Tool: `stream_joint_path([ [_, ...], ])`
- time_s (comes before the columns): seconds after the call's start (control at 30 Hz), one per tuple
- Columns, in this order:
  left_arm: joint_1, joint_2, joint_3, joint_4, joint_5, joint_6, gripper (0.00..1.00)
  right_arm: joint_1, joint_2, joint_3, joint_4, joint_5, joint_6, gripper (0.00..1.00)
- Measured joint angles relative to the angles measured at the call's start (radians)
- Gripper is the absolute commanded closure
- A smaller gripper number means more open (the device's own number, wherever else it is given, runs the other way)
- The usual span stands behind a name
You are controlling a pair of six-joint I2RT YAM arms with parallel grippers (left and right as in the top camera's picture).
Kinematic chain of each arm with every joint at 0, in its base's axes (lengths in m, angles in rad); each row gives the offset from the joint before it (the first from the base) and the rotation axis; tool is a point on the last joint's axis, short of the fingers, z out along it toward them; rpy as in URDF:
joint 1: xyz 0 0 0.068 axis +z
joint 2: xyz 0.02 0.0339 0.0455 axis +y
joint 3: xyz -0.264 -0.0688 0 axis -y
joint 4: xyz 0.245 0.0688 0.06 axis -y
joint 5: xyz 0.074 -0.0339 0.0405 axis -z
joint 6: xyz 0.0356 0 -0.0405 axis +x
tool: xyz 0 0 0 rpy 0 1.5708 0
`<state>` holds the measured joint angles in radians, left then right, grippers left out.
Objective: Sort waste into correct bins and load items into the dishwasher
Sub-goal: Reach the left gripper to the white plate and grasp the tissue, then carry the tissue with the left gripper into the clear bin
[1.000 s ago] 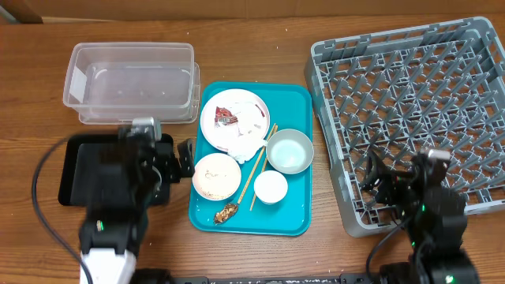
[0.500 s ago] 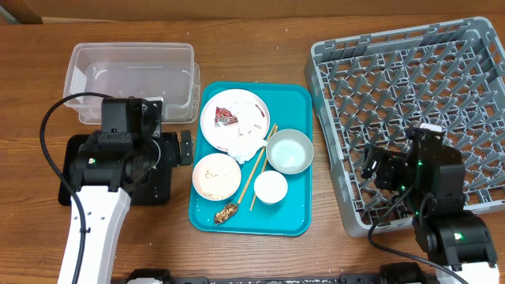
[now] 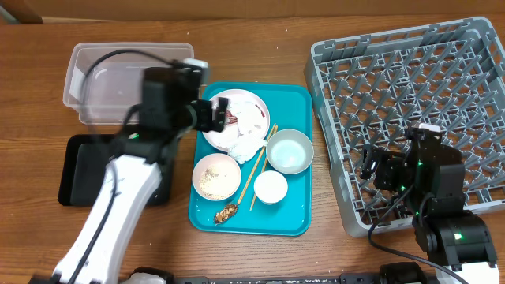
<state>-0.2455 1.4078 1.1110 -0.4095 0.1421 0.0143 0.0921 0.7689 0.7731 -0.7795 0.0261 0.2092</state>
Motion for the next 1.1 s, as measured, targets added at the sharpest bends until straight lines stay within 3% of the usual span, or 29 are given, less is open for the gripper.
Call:
stream_joint_path([
  [0.2, -0.095, 0.199, 0.003, 0.104, -0.032, 0.101, 0.06, 0.0, 0.0, 0.0, -0.008, 0.0, 0.0, 0.0],
  [0.33, -0.109, 0.309, 0.003, 0.169, -0.04, 0.138, 0.15, 0.0, 0.0, 0.0, -0.01, 0.0, 0.0, 0.0],
  [0.47, -0.111, 0.388, 0.003, 0.186, -0.047, 0.154, 0.36, 0.0, 0.0, 0.0, -0.011, 0.0, -0.001, 0.0],
  [0.53, -0.111, 0.414, 0.003, 0.182, -0.05, 0.159, 0.53, 0.0, 0.0, 0.0, -0.016, 0.0, 0.0, 0.0],
  [0.77, -0.111, 0.439, 0.003, 0.169, -0.05, 0.171, 0.95, 0.0, 0.0, 0.0, -0.016, 0.0, 0.0, 0.0],
  [1.1, -0.11, 0.437, 0.01, 0.139, -0.055, 0.148, 0.96, 0.0, 0.0, 0.0, -0.017, 0.0, 0.0, 0.0],
])
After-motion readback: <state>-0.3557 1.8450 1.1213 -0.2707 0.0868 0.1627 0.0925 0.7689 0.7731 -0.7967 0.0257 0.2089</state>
